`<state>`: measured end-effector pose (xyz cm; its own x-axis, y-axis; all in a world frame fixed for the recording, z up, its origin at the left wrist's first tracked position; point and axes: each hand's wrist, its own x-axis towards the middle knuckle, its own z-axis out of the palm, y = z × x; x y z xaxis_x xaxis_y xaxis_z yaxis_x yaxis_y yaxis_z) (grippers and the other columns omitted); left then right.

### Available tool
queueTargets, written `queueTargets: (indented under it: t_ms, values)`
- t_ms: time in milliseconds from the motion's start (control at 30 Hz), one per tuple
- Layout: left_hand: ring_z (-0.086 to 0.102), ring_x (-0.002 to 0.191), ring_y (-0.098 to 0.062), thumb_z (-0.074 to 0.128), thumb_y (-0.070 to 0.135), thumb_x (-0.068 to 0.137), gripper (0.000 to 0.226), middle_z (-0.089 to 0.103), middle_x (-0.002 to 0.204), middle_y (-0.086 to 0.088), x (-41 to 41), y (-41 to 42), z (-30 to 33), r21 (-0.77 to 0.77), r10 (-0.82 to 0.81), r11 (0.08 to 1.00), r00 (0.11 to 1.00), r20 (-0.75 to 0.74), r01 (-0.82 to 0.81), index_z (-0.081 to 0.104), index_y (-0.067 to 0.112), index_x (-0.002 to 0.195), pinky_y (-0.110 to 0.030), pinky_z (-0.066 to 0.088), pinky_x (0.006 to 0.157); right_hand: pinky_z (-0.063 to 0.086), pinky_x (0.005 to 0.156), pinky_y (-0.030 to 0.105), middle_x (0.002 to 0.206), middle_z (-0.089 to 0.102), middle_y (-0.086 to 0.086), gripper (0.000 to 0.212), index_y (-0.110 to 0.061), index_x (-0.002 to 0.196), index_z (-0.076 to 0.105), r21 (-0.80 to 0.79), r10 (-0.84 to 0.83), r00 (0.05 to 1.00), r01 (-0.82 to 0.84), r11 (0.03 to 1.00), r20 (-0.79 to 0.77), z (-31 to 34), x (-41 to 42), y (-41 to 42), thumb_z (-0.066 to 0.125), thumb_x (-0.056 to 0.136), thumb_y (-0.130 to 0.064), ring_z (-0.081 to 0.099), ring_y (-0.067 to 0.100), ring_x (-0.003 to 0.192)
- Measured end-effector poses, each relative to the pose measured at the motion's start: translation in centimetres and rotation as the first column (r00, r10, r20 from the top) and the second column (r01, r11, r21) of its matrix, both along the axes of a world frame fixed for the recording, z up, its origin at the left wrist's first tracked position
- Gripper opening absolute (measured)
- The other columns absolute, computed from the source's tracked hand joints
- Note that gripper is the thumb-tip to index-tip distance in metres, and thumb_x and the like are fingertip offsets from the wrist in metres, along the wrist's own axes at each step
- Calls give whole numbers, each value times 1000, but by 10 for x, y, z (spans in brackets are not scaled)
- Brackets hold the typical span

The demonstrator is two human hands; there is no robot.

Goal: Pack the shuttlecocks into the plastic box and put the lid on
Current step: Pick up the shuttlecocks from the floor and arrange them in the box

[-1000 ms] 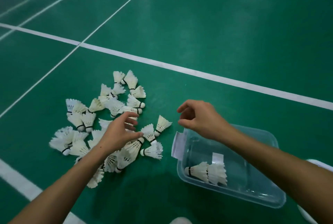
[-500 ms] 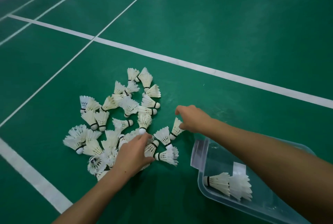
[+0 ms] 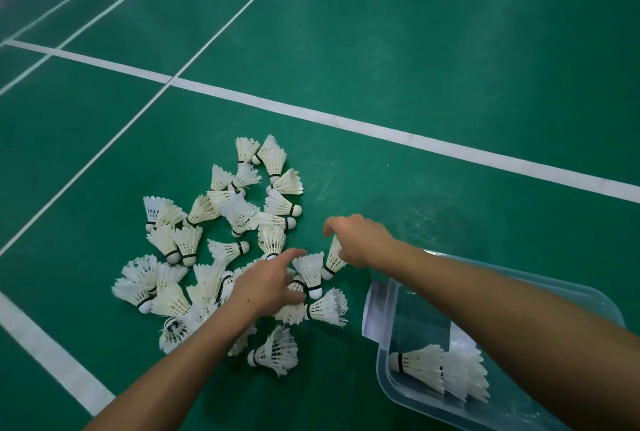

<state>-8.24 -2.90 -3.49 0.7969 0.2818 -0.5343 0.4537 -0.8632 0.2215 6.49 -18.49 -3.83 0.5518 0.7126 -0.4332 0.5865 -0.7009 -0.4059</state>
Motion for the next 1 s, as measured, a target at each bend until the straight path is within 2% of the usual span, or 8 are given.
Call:
queueTargets:
  t_ms: [167, 333, 500, 633, 767, 867, 933, 1000]
  values:
    - [69, 80, -15, 71, 52, 91, 39, 74, 103, 11, -1, -18, -13, 7, 170, 985, 982, 78, -171, 53, 38, 122, -38, 60, 72, 49, 77, 42, 129, 62, 12, 53, -23, 144, 50, 6, 44, 999, -44, 999, 22, 3, -3, -2, 54, 97, 1, 64, 32, 103]
    - [66, 73, -12, 71, 51, 92, 35, 66, 80, 13, -15, -24, -19, -28, 266, 964, 949, 172, -265, 59, 33, 121, -35, 54, 68, 45, 75, 40, 129, 62, 13, 50, -24, 143, 49, 29, 66, 993, -69, 997, 97, 13, -2, -4, 56, 99, -3, 65, 35, 105]
    - [68, 82, -14, 76, 50, 90, 39, 67, 100, 8, -22, -30, -7, -91, 296, 955, 928, 228, -282, 65, 25, 117, -36, 57, 76, 54, 77, 43, 121, 67, 9, 51, -28, 142, 48, 91, 34, 985, -50, 995, 168, 39, -2, -16, 57, 97, -6, 67, 34, 99]
    - [69, 71, -4, 78, 57, 84, 30, 71, 91, 12, -27, -30, 5, -195, 338, 937, 895, 290, -290, 65, 31, 93, -36, 59, 71, 57, 79, 44, 116, 72, 0, 47, -34, 140, 48, 212, -73, 981, 35, 977, 177, 73, -5, -48, 62, 97, -20, 66, 28, 100]
    - [68, 63, -7, 82, 36, 86, 19, 75, 79, 8, -31, -38, 34, -464, 428, 850, 840, 332, -250, 69, 23, 83, -31, 57, 59, 58, 76, 44, 101, 73, -13, 42, -36, 132, 55, 430, -258, 959, 185, 884, 117, 112, -20, -101, 70, 94, -26, 68, 18, 89]
    - [76, 85, -18, 81, 24, 87, 14, 80, 94, 2, -33, -49, 63, -623, 507, 747, 805, 308, -232, 75, 17, 98, -40, 63, 79, 61, 73, 40, 90, 72, -13, 39, -33, 122, 62, 581, -419, 908, 338, 741, 7, 129, -48, -154, 78, 89, -22, 70, 7, 79]
    - [76, 91, -16, 81, 18, 86, 20, 81, 99, 3, -32, -60, 79, -706, 553, 676, 778, 297, -211, 76, 17, 106, -35, 62, 83, 61, 71, 34, 85, 72, -12, 35, -32, 111, 64, 613, -502, 863, 429, 663, -61, 129, -69, -188, 82, 86, -16, 71, 7, 77]
    - [76, 88, -10, 79, 13, 87, 24, 81, 100, 4, -30, -73, 92, -767, 595, 613, 750, 289, -191, 76, 17, 110, -22, 60, 73, 61, 68, 36, 81, 72, -10, 33, -34, 102, 63, 586, -554, 826, 500, 638, -102, 116, -83, -212, 83, 84, -14, 71, 9, 73]
